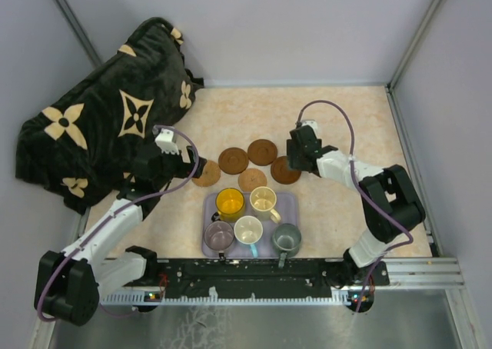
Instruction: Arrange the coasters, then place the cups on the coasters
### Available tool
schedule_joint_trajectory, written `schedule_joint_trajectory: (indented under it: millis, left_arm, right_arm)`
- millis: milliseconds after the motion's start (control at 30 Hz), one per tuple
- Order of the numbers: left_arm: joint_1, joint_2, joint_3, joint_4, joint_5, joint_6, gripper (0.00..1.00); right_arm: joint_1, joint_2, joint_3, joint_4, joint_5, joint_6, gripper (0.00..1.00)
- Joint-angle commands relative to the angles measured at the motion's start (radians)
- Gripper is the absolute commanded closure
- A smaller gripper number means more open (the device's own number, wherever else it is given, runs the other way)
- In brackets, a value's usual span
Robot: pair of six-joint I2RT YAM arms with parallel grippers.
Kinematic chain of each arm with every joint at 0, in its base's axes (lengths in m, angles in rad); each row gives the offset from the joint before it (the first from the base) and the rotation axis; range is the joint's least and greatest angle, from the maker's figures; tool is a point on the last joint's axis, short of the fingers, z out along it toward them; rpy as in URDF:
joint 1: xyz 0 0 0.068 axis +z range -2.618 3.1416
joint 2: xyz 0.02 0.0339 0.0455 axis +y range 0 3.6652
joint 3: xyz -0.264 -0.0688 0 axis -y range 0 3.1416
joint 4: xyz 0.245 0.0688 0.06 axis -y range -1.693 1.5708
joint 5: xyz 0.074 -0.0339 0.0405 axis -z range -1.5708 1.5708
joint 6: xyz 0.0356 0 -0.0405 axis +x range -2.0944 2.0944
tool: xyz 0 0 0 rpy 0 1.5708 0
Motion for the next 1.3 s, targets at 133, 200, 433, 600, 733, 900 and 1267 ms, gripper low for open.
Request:
schedule_joint_trajectory:
  millis: [133, 200, 433, 600, 733, 900, 1267]
  left_arm:
    - [-0.001, 0.007, -0.002, 0.017, 0.006, -0.002, 0.01]
    - [-0.001, 0.007, -0.003, 0.019, 0.006, -0.004, 0.01]
    - [-0.001, 0.013, -0.002, 0.024, -0.001, -0.004, 0.01]
    - [0.000, 0.025, 0.005, 0.026, 0.000, -0.001, 0.01]
    - [-0.001, 0.027, 0.010, 0.026, 0.005, 0.002, 0.00]
    - [-0.001, 0.028, 0.010, 0.025, 0.005, 0.003, 0.01]
    - [-0.001, 0.018, 0.004, 0.013, -0.006, 0.006, 0.01]
  right_arm:
    - [0.018, 0.029, 0.055, 0.049, -0.002, 0.001, 0.29]
    - [0.025, 0.055, 0.058, 0.046, -0.004, -0.002, 0.28]
    - [0.044, 0.100, 0.062, 0.024, 0.014, -0.002, 0.29]
    - [0.045, 0.118, 0.068, -0.010, 0.058, 0.035, 0.38]
    - [0.045, 0.126, 0.074, -0.055, 0.111, 0.066, 0.45]
    - [0.043, 0.141, 0.078, -0.098, 0.196, 0.083, 0.48]
    - [-0.122, 0.113, 0.064, -0.100, 0.200, 0.114, 0.56]
